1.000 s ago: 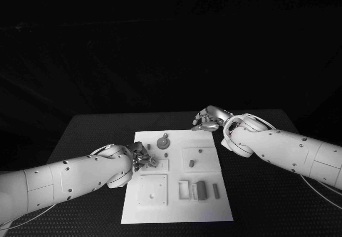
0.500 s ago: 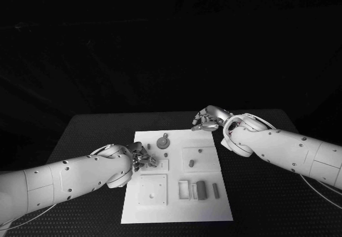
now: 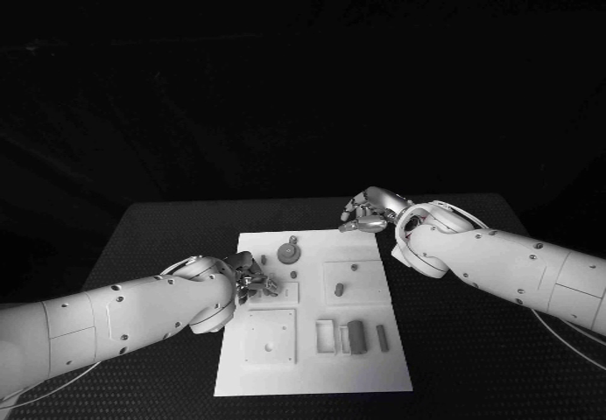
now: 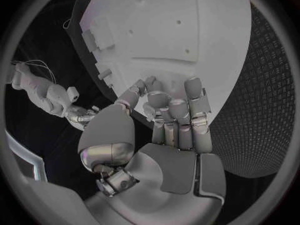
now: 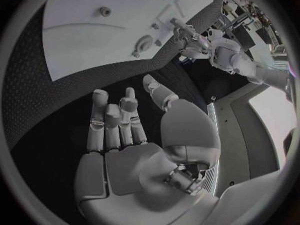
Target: Assemble the parts on the task board
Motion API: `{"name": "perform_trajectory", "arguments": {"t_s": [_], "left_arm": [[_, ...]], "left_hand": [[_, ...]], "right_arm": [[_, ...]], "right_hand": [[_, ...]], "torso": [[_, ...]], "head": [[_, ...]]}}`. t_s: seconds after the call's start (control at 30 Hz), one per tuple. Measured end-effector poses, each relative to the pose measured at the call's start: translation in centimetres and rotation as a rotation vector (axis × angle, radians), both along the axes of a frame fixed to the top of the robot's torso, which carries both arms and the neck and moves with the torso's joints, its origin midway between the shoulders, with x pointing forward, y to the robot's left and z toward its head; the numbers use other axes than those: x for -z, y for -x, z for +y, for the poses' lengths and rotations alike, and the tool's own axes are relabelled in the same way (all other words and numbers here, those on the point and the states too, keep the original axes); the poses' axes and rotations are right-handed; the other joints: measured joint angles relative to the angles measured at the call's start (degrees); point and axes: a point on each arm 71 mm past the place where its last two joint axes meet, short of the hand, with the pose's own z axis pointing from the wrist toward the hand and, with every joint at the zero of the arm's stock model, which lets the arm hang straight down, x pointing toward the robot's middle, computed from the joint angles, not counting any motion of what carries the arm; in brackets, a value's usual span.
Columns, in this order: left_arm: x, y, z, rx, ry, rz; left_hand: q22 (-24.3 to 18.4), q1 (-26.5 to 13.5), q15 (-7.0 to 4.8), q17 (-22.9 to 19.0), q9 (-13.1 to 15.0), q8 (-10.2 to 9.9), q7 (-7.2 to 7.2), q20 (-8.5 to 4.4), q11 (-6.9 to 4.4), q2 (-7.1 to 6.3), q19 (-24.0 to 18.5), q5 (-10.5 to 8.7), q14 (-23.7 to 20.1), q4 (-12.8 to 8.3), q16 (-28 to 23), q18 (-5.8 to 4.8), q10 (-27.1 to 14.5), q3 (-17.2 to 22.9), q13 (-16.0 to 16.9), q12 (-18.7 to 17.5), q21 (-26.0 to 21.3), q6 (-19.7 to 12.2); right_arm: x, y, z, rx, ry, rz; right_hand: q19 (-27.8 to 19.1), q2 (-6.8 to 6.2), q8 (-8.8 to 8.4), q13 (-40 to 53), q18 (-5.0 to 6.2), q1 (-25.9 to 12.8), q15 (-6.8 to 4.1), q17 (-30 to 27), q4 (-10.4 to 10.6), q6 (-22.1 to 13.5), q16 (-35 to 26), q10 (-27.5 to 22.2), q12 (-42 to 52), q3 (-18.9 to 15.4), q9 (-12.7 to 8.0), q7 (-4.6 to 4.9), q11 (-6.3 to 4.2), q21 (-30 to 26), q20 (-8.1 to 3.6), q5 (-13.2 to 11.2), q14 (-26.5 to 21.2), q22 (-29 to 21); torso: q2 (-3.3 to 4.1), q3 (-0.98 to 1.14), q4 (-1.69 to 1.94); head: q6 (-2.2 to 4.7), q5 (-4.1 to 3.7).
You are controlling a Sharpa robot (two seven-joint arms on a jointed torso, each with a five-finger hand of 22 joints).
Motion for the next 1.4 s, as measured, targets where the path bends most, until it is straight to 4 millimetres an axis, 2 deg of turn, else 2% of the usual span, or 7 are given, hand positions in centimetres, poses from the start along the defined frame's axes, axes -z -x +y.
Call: {"name": "perform_trajectory", "arguments": {"t_s": [0.13, 0.8, 1.07, 1.2, 1.3, 1.33, 1.4], "left_arm": [[0.0, 0.0, -0.1, 0.003, -0.001, -0.004], [-0.1, 0.0, -0.1, 0.001, 0.009, -0.013], [-0.2, 0.0, 0.8, -0.015, 0.015, -0.015], [-0.7, 0.0, 1.2, -0.029, 0.033, -0.016], [-2.1, -0.8, 1.2, -0.048, 0.067, -0.037], [-2.5, -1.0, 1.3, -0.054, 0.076, -0.041], [-3.3, -1.5, 1.5, -0.069, 0.091, -0.053]], "left_hand": [[0.00, -0.23, 0.00, -0.02, 0.01, 0.00, 0.00, 0.00, 0.00, 0.23, 0.00, 0.00, -0.01, 0.18, 0.00, 0.00, 0.00, -0.20, -0.06, 0.00, 0.00, 0.00], [-0.01, -1.97, 0.02, -0.51, 0.17, -0.29, 0.00, 0.09, -0.17, -0.29, -0.09, -0.21, -0.24, -0.26, 0.26, 0.00, -0.14, -2.43, -0.26, 0.00, -0.23, 0.01], [-0.02, -1.97, 0.01, -0.66, 0.16, -0.29, 0.00, -0.06, -0.14, -0.29, -0.24, -0.43, -0.26, -0.38, 0.25, 0.00, -0.17, -2.78, -0.35, 0.00, -0.48, 0.01], [-0.02, -2.42, -0.10, -1.18, 0.05, -1.17, 0.98, -0.15, 0.29, -0.17, -0.75, -0.43, -1.19, -0.61, 0.26, 0.00, -1.72, -3.19, -0.55, 0.00, -1.12, -0.68], [-0.02, -2.79, -0.07, -1.34, 0.03, -1.25, 1.20, -0.12, 0.36, -0.08, -0.79, -0.43, -1.41, -0.68, 0.26, 0.00, -1.92, -3.37, -0.54, 0.00, -1.36, -0.91], [-0.02, -2.79, 0.09, -1.40, -0.32, -2.21, 1.54, -0.04, 0.60, -0.08, -1.04, -0.43, -1.74, -0.79, 0.26, 0.00, -2.36, -3.48, -0.55, 0.00, -1.49, -2.18], [-0.02, -2.79, 0.75, -1.70, -1.30, -4.16, 1.82, 0.15, 1.87, -0.08, -1.89, -0.43, -2.83, -0.84, -0.02, 0.00, -3.29, -3.53, -0.88, -0.19, -2.03, -4.96]], "right_arm": [[0.0, 0.0, 0.0, 0.000, 0.000, 0.000], [0.0, 0.0, 0.0, 0.000, 0.000, 0.001], [0.0, 0.0, -0.1, 0.002, 0.001, 0.001], [0.1, -0.1, -0.2, 0.006, 0.003, 0.001], [0.1, -0.1, -0.3, 0.009, 0.004, 0.001], [0.1, -0.2, -0.4, 0.010, 0.004, 0.001], [0.1, -0.2, -0.5, 0.012, 0.005, 0.001]], "right_hand": [[0.00, 0.00, 0.00, -0.06, 0.00, 0.00, 0.01, 0.00, 0.00, 0.00, 0.00, 0.00, 0.00, 0.00, 0.02, -0.01, 0.00, 0.00, 0.00, 0.00, 0.00, 0.00], [0.00, 0.00, 0.00, -0.05, -0.01, 0.00, 0.05, -0.05, 0.00, 0.14, 0.00, 0.00, 0.00, 0.00, 0.05, -0.05, 0.00, 0.00, 0.00, 0.00, 0.01, 0.00], [0.00, 0.00, 0.00, -0.11, -0.01, 0.00, 0.06, -0.05, 0.00, 0.19, 0.00, 0.00, 0.00, 0.00, 0.04, 0.03, 0.00, 0.00, 0.00, 0.00, 0.01, 0.00], [0.00, 0.00, 0.00, -0.11, -0.01, 0.00, 0.08, -0.05, 0.00, 0.06, 0.00, 0.00, 0.00, 0.00, 0.04, 0.15, 0.00, 0.00, 0.00, 0.00, -0.02, 0.00], [0.00, 0.00, 0.00, -0.11, -0.01, 0.00, 0.10, -0.04, 0.00, 0.05, 0.00, 0.00, 0.00, 0.00, 0.09, 0.16, 0.00, 0.00, 0.00, 0.00, -0.03, 0.00], [0.00, 0.00, 0.00, -0.10, -0.02, 0.00, 0.11, -0.04, 0.00, 0.05, 0.00, 0.00, 0.00, 0.00, 0.09, 0.16, 0.00, 0.00, 0.00, 0.00, -0.03, 0.00], [0.00, 0.00, 0.00, -0.10, -0.01, 0.00, 0.11, -0.04, 0.00, 0.05, 0.00, 0.00, 0.00, 0.00, 0.09, 0.15, 0.00, 0.00, 0.00, 0.00, -0.03, 0.00]], "torso": [[0.00, -0.01, 0.00], [0.01, -0.04, 0.01], [0.00, -0.02, 0.00], [-0.01, -0.01, 0.00], [-0.01, -0.01, -0.01], [-0.01, 0.00, -0.02], [-0.01, 0.02, -0.02]], "head": [[0.00, -0.01], [0.06, 0.00], [0.14, -0.05], [0.25, -0.10], [0.34, -0.17], [0.38, -0.19], [0.47, -0.27]]}}
